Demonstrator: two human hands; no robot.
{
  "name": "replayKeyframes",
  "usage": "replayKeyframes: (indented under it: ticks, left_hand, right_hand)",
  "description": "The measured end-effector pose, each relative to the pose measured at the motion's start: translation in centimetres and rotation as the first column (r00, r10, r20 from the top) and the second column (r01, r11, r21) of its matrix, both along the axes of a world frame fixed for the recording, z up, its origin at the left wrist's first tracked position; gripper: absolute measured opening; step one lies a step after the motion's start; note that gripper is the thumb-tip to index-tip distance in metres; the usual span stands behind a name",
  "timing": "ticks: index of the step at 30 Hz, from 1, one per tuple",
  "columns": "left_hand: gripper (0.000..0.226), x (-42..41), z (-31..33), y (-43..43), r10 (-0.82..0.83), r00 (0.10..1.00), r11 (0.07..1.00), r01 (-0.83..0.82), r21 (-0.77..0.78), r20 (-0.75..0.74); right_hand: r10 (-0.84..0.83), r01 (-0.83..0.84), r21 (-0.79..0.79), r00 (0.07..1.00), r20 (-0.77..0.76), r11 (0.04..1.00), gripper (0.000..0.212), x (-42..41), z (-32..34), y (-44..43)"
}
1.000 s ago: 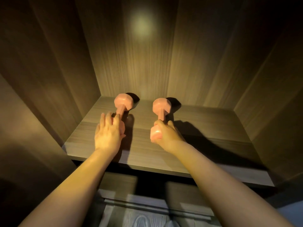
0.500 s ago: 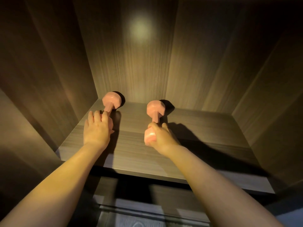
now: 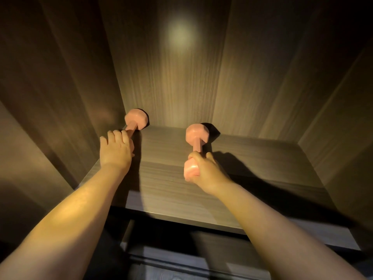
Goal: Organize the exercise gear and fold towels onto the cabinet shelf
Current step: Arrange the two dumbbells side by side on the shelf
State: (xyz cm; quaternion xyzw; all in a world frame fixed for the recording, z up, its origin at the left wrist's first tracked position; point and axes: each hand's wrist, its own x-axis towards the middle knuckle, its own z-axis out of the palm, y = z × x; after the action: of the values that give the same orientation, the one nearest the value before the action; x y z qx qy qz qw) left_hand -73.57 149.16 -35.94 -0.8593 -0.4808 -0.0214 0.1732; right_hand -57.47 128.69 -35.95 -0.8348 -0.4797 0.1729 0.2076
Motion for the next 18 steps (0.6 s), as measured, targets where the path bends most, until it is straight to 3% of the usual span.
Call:
replayKeyframes:
  ticks: [18]
  left_hand:
    - [0.071,-1.3,0.0,2.6,0.022,0.991,0.997,-0.012,0.081,-0.131]
  right_hand:
    - [0.044,-0.043,0.035,0.999,-0.012,0.998,0.049,0.1,-0.1,1.0]
